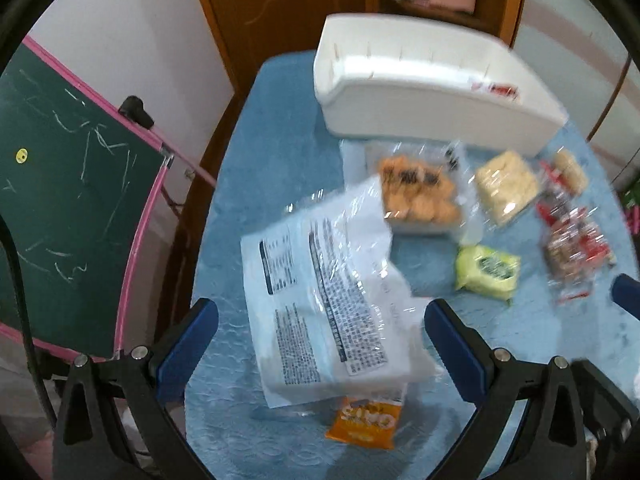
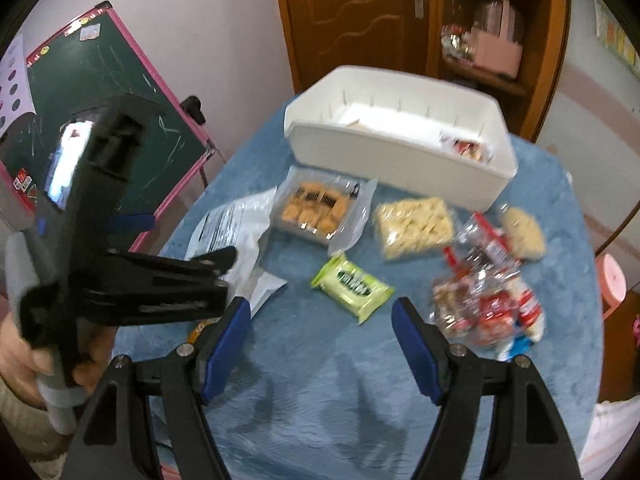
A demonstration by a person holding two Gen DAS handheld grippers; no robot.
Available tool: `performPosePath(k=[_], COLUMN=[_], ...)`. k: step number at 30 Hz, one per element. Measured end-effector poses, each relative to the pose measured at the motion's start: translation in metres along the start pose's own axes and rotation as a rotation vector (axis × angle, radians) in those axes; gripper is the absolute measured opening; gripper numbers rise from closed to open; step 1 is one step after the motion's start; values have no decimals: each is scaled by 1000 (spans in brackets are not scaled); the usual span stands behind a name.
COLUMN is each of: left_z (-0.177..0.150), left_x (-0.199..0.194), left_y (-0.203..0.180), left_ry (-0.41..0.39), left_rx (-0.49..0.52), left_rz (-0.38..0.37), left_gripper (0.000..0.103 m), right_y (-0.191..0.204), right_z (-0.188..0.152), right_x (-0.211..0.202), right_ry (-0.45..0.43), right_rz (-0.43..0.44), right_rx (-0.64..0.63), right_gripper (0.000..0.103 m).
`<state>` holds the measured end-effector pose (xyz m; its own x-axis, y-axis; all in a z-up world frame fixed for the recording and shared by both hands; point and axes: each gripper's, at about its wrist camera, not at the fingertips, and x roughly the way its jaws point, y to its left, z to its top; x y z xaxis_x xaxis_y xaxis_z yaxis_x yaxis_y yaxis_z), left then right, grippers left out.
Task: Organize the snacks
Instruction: 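Grasp the clear bag of white packets with the left gripper while the right grasps the OATS bar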
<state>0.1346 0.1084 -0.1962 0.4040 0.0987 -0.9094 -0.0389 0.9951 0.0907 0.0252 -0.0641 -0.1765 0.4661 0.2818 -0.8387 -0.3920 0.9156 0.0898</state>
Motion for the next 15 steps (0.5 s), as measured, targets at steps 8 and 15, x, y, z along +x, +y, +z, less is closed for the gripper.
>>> performPosePath(k=[8,15], left_z=[4,5], left_x=[36,61], left_y=[-6,4], left_ry=[42,102], left_rx=[-12,-31], left_rz=[37,4], left_gripper=[103,103], right_y=[8,19], right_z=[-14,-22], right_x=[29,46], right_ry=[86,140], right_rz=[25,45], right_rx=[-9,-37], right_gripper=[74,74])
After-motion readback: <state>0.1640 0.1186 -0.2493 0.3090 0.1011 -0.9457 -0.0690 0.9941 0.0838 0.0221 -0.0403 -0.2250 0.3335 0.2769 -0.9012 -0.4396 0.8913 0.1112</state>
